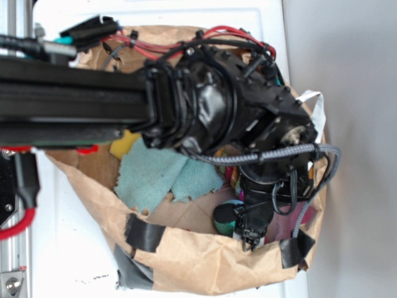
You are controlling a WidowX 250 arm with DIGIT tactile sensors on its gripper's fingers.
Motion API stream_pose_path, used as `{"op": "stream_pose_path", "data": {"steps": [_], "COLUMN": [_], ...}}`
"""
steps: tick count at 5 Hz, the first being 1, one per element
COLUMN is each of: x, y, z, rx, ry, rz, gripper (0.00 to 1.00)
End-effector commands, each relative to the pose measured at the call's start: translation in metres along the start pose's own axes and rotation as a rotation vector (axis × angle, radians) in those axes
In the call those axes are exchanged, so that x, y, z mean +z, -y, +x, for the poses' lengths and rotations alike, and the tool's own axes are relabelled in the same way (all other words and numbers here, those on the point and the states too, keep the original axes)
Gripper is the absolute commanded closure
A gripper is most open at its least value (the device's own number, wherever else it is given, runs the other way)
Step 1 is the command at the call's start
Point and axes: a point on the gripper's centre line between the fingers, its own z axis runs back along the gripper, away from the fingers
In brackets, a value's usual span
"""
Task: Grab the green ball.
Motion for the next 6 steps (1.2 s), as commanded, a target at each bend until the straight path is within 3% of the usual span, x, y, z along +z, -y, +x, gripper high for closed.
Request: {"op": "stream_pose_path", "data": {"steps": [1, 2, 4, 6], "x": [-0.016, -0.022, -0.002, 0.003], "y": [0.011, 0.002, 0.005, 0.01], "z": [-0.015, -0.044, -0.052, -0.057], "rx": [-0.053, -0.053, -0.079, -0.102], "ry": [-0.072, -0.152, -0.132, -0.16], "rz": [0.015, 0.031, 0.006, -0.012], "gripper": [0.0, 0.0, 0.0, 0.0]}}
